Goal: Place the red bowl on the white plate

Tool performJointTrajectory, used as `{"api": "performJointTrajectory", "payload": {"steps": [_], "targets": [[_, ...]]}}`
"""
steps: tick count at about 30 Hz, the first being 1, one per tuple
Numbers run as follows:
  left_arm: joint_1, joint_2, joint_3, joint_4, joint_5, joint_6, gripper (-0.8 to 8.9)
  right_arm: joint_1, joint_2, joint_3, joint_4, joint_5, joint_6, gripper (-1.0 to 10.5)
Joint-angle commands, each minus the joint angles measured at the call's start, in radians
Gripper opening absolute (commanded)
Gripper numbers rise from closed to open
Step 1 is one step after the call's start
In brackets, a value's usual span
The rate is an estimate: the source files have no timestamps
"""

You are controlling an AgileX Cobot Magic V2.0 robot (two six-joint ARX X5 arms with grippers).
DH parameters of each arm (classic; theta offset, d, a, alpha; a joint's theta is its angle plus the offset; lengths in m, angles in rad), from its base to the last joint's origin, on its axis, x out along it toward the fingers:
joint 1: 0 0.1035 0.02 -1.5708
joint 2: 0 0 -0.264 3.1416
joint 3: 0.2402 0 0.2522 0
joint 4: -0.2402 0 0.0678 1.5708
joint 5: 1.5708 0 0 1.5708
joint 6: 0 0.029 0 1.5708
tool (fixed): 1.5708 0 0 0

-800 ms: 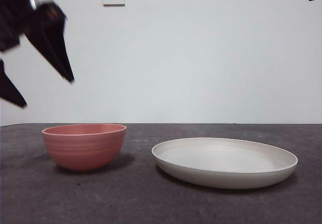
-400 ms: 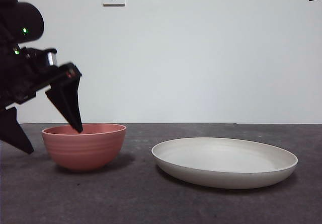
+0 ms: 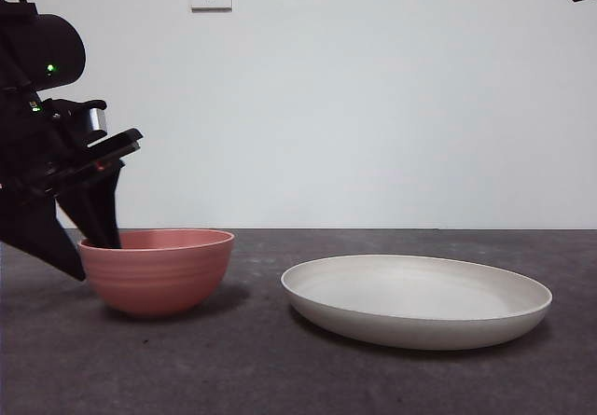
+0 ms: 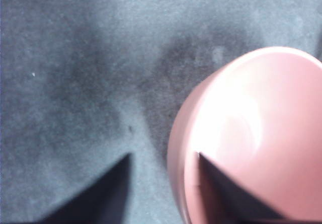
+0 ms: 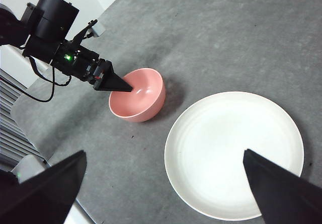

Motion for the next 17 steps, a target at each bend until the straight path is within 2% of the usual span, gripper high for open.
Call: {"api": "performJointTrajectory", "payload": {"steps": [1, 6, 9, 15, 17], "targets": [[-0.007, 0.011, 0.018, 0.004, 0.001, -0.022, 0.56, 0.004, 0.004, 0.014, 0.009, -0.001, -0.012, 5.0], [-0.016, 0.011, 0.018, 0.004, 0.000, -0.029, 0.15, 0.004, 0.004, 0.014, 0.009, -0.001, -0.012, 5.0], [-0.023, 0.011, 0.039, -0.019, -0.008, -0.075, 0.15, 0.004, 0.004, 0.014, 0.010, -0.001, -0.013, 5.0], [-0.090, 0.018, 0.198, -0.212, -0.130, -0.097, 0.15, 0.004, 0.004, 0.014, 0.010, -0.001, -0.013, 5.0], [-0.125, 0.034, 0.266, -0.275, -0.144, -0.097, 0.15, 0.004, 0.004, 0.014, 0.010, -0.001, -0.012, 5.0]]}}
